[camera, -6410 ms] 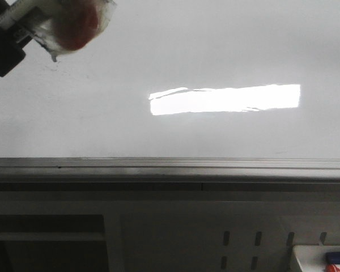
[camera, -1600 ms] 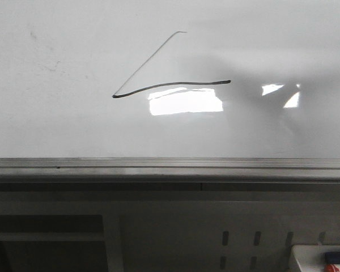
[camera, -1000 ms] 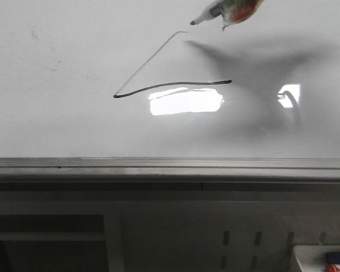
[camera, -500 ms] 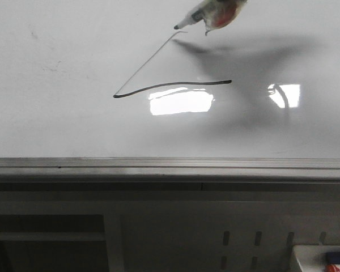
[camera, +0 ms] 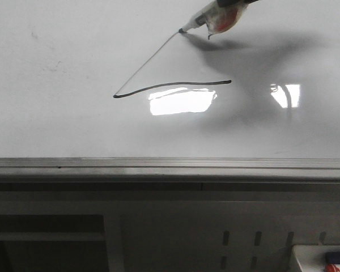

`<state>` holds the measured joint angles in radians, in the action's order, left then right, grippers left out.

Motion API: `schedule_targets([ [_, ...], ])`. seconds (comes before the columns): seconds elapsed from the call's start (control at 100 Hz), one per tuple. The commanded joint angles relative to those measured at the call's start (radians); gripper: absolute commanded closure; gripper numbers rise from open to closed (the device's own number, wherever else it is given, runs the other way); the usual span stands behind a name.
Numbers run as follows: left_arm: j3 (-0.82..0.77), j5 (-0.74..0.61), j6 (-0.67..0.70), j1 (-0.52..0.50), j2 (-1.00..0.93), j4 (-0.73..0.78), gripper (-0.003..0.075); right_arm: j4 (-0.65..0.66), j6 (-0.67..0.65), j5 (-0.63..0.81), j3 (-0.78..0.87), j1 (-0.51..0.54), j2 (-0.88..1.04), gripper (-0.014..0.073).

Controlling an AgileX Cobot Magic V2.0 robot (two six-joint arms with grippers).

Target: Write number 4 on whiteboard

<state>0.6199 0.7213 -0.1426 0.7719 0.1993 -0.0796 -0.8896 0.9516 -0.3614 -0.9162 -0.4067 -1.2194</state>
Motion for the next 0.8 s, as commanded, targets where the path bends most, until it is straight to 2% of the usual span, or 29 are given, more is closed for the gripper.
schedule_targets([
  [0.0,0.022,-0.080,0.008,0.004,0.011,-0.014,0.0741,-0.015,0.012,0.028,-0.013,-0.001,0.017,0.0637],
  [0.4,0.022,-0.080,0.008,0.004,0.011,-0.014,0.0741,-0.015,0.012,-0.026,0.013,-0.001,0.002,0.0637],
  [0.79,0.022,-0.080,0.008,0.004,0.011,-0.014,0.0741,-0.047,-0.001,-0.033,0.188,-0.001,0.002,0.0637],
])
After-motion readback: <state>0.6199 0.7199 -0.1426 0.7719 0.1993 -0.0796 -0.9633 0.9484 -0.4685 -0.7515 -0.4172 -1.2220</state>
